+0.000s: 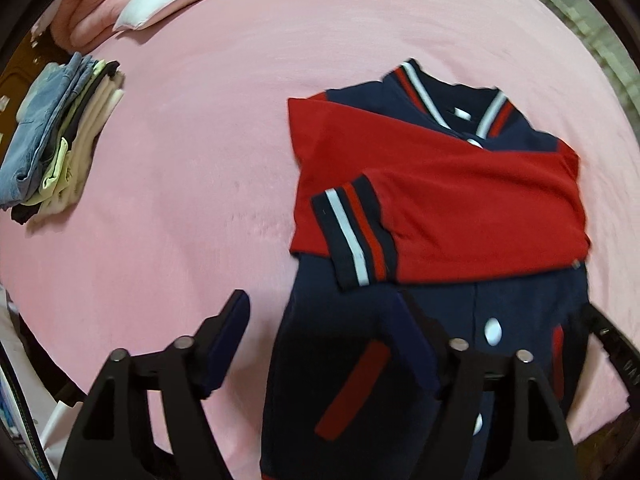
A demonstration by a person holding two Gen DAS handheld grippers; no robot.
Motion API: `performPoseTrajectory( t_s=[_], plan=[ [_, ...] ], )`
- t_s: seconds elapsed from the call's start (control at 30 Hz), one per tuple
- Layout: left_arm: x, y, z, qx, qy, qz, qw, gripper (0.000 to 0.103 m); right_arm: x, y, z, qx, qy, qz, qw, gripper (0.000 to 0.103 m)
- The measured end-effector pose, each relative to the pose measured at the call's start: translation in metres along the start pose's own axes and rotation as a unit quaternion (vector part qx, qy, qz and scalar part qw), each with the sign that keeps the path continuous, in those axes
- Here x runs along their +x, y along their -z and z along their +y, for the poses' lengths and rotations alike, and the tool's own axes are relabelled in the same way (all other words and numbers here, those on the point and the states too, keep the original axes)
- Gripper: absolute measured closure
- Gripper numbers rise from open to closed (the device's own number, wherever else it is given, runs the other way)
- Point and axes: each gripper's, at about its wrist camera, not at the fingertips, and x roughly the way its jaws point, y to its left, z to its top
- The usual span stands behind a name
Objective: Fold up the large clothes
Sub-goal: 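Lay the sleeve flat and open the right tool, withdrawing it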
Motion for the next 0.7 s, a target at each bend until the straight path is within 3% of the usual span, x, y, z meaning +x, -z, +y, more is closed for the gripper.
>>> performPoseTrajectory(
  t_s=[0.1, 0.17, 0.23, 0.33, 0.47, 0.57, 0.7],
  plan=[
    [-0.012, 0.011, 0.000, 0.018, 0.013, 0.012, 0.9997, 0.022, -0.007, 0.025, 0.020, 0.004, -0.013, 0.024, 1.000, 0.088],
    [-0.021, 0.019, 0.000, 0.029, 0.017, 0.017, 0.9993, 0.021, -0.013, 0.033, 0.031, 0.003, -0.014, 0.036, 0.999, 0.056],
    [-0.030, 0.026, 0.004, 0.038, 0.021, 0.018, 0.9989, 0.020, -0.024, 0.041, 0.038, 0.000, -0.015, 0.039, 0.999, 0.044],
    [-0.043, 0.034, 0.012, 0.038, 0.030, 0.022, 0.9986, 0.015, -0.042, 0.047, 0.049, -0.004, -0.021, 0.038, 0.999, 0.043],
    [-0.062, 0.040, 0.025, 0.030, 0.047, 0.017, 0.9983, 0.012, -0.064, 0.049, 0.061, -0.017, -0.006, 0.035, 0.999, 0.029],
    [-0.078, 0.042, 0.030, 0.019, 0.072, -0.001, 0.9972, 0.012, -0.081, 0.051, 0.069, -0.034, -0.004, 0.018, 0.999, 0.028],
    [-0.091, 0.048, 0.029, 0.030, 0.069, -0.022, 0.9969, 0.012, -0.087, 0.057, 0.073, -0.042, -0.004, 0.010, 0.999, 0.028]
  ],
)
